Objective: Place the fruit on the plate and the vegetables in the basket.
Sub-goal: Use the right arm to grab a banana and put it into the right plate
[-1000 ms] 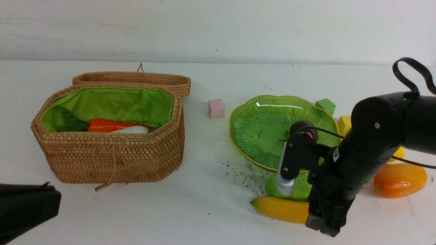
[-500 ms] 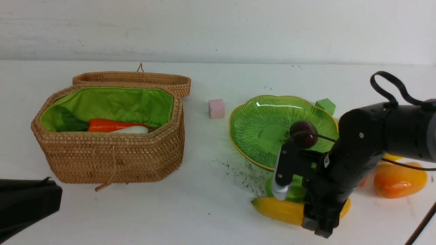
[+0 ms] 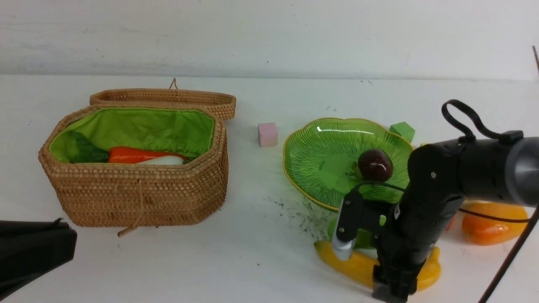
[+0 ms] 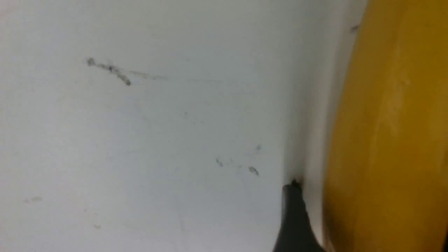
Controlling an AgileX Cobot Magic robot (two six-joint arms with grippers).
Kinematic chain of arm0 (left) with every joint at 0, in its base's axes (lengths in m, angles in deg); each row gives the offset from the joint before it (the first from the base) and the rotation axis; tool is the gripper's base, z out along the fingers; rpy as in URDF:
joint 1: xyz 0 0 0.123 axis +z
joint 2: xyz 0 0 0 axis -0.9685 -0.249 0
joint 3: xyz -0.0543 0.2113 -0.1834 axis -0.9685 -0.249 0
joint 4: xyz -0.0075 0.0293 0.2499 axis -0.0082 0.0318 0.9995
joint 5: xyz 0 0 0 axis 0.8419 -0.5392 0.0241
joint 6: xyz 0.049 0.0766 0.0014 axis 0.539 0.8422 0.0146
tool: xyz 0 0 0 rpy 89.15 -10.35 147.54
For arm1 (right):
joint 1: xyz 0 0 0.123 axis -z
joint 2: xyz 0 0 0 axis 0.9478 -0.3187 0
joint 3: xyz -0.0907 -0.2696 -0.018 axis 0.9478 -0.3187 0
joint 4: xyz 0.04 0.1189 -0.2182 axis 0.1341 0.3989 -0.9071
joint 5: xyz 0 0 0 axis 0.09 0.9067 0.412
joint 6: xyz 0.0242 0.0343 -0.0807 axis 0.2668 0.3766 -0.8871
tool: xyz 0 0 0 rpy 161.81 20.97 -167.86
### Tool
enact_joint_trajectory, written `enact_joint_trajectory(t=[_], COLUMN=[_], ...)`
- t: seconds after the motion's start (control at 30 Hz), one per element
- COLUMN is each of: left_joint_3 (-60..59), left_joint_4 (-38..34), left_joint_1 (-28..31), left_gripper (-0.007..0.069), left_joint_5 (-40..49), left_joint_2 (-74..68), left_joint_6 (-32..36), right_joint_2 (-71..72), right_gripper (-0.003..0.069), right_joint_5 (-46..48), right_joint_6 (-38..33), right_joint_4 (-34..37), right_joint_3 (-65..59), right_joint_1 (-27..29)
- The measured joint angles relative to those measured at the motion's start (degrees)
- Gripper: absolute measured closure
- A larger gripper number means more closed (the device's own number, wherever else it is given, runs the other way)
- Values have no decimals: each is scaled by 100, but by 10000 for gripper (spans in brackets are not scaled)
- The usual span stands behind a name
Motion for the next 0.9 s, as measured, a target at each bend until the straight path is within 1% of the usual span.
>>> enact_joint_trajectory(t=[0.1,0.23,0.37,0.43,0.53,0.63,0.7,0.77,0.8,0.83,0.9], left_joint_3=[0,0,0,0,0,0,0,0,0,0,0], left_joint_4=[0,0,0,0,0,0,0,0,0,-12,-13], left_joint_1=[0,0,0,0,0,0,0,0,0,0,0], left_gripper=[638,638,638,638,638,638,638,638,638,638,638], left_joint_5=[0,0,23,23,-39,-278,-410,-602,-663,-737,-848], left_joint_2=[0,0,0,0,0,0,0,0,0,0,0], left_joint_6=[0,0,4,4,4,4,4,4,4,4,4], right_joint_2=[-63,-83,141,249,841,1182,1196,1028,947,741,346], right_gripper=[347,349,349,349,349,349,349,349,349,349,349], right_joint_5=[26,120,698,818,1065,896,667,405,334,212,169], right_joint_6=[0,0,60,154,584,1271,1786,2577,2793,3201,3734], right_joint_4=[47,124,400,483,915,1346,1431,1471,1475,1481,1436], right_joint_3=[55,99,41,41,232,838,1244,1827,1983,2298,2739], right_joint_1=[0,0,-210,-266,-436,-457,-419,-305,-275,-168,-30])
